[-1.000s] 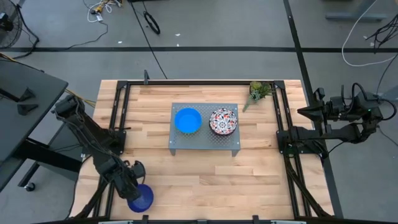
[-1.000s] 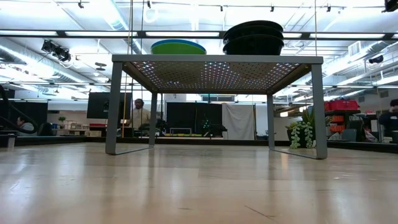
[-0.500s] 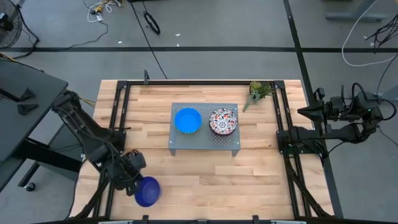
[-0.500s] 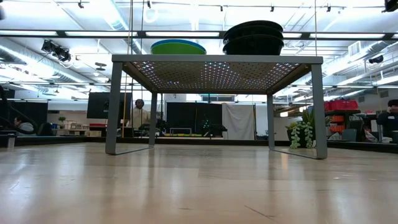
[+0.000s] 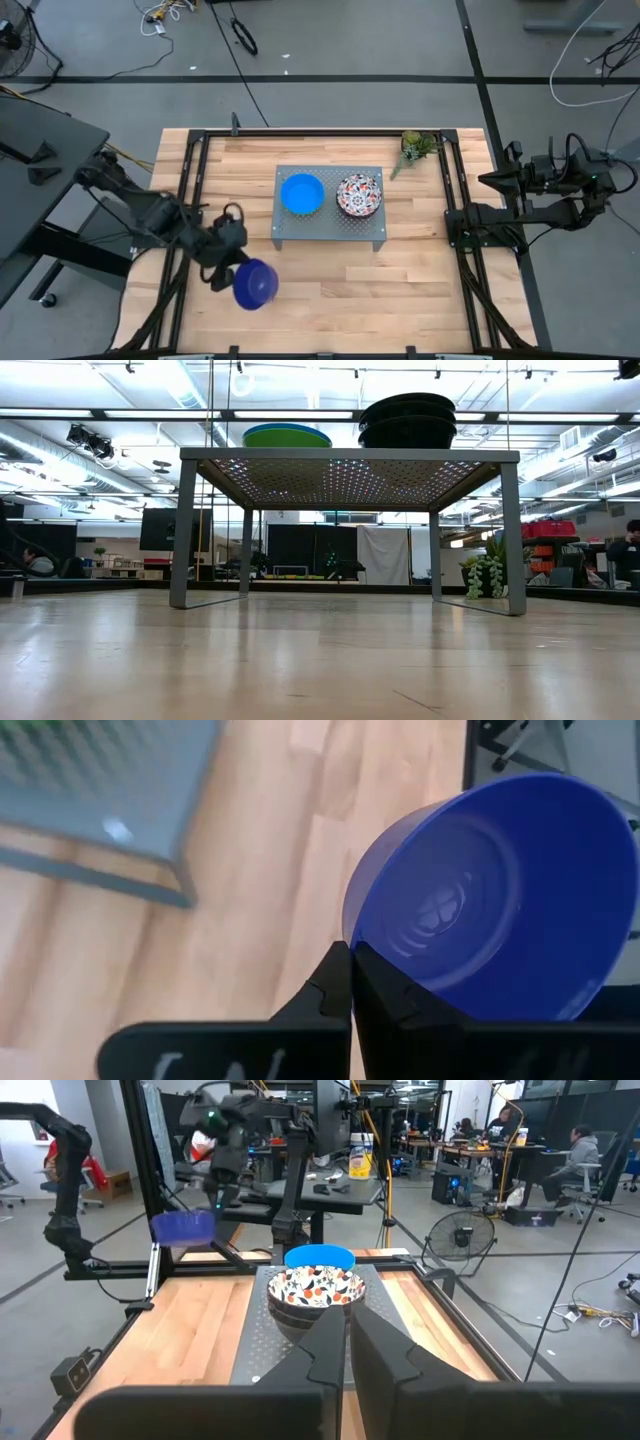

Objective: Pick & Place Mini bowls
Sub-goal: Stack the dark blue bowl on top of the other light blue bowls on the shelf

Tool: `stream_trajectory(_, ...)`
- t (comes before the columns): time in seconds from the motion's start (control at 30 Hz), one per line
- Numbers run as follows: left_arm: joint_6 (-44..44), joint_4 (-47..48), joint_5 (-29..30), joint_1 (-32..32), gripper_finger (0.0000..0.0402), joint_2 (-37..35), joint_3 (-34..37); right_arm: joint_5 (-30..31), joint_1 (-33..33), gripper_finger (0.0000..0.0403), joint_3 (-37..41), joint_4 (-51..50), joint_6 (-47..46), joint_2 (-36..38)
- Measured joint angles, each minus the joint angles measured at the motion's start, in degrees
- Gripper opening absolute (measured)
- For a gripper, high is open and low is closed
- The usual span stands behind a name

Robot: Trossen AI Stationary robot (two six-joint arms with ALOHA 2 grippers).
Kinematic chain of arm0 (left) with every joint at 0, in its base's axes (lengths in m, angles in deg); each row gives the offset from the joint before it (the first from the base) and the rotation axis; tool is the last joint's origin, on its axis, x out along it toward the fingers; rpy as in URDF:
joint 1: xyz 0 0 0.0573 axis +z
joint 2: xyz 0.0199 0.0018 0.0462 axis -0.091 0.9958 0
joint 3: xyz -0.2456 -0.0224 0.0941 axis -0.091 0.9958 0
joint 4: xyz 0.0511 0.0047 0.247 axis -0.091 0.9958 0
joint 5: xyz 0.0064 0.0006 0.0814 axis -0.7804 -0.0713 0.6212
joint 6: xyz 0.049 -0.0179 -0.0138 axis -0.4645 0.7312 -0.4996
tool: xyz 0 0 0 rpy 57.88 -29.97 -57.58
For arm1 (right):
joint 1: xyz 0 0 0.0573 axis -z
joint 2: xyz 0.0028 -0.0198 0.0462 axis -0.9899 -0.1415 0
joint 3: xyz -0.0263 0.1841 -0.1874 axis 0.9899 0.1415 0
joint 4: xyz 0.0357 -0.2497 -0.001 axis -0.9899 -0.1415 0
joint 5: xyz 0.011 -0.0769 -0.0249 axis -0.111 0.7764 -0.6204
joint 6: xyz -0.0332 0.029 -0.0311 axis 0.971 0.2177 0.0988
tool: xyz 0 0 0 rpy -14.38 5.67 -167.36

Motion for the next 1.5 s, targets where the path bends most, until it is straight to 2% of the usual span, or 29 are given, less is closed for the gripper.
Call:
stream_trajectory(0.4, -19.83, 6.07, -7.12, 16.52, 0.0, 0.04, -8.7, 0.02, 0.0, 0.0023, -0.02, 0.0, 0.0, 0.0)
stream_trajectory(0.73, -31.49, 6.27, -14.87, 30.29, 0.0, 0.59, -14.82, 0.02, 0.02, 0.0023, 0.0, 0.0, 0.0, 0.0)
stream_trajectory(0.97, -36.8, 8.09, -18.58, 36.75, 0.0, 3.74, -18.99, 0.02, 0.0, 0.0023, 0.0, 0.0, 0.0, 0.0)
stream_trajectory(1.5, -42.43, 10.28, -18.54, 48.24, 0.0, 14.0, -29.0, 0.02, 0.0, 0.0023, -0.02, 0.0, 0.0, 0.0)
